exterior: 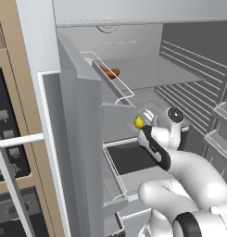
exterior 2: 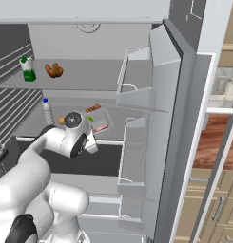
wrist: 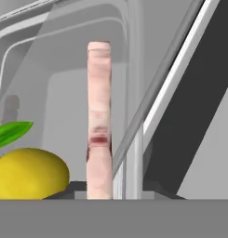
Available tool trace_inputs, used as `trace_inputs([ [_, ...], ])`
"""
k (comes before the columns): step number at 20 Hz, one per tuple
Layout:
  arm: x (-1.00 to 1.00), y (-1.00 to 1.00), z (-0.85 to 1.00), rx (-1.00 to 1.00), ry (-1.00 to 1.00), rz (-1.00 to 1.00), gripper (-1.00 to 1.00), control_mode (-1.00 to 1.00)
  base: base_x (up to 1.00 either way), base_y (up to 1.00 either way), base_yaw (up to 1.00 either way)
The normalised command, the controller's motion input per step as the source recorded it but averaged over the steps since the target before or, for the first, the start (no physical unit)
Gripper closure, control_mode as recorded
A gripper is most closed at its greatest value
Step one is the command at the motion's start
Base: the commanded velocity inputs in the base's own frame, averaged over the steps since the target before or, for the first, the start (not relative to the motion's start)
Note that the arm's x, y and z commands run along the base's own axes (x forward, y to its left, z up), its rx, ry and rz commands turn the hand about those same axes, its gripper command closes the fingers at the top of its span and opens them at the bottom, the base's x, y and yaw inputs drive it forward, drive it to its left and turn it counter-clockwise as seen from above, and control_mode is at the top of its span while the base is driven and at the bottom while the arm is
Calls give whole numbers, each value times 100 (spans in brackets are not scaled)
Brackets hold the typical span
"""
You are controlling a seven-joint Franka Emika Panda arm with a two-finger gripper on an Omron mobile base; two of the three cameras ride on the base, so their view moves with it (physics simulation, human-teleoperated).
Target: Place the tupperware on the second highest shelf of the fridge. Make space for the tupperware among the existing items by rearranging them on the shelves if needed. Close the fridge door when finished.
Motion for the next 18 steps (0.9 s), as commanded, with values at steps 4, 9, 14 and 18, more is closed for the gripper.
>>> trace_inputs([
  [4,68,-1,0,5,0,-7,100,-100,0,0,0],
  [9,53,-4,0,0,0,-8,100,-100,0,0,0],
  [14,37,-3,-10,0,0,-11,-100,-100,0,0,0],
  [18,16,-7,-10,0,-1,-7,-100,-100,0,0,0],
])
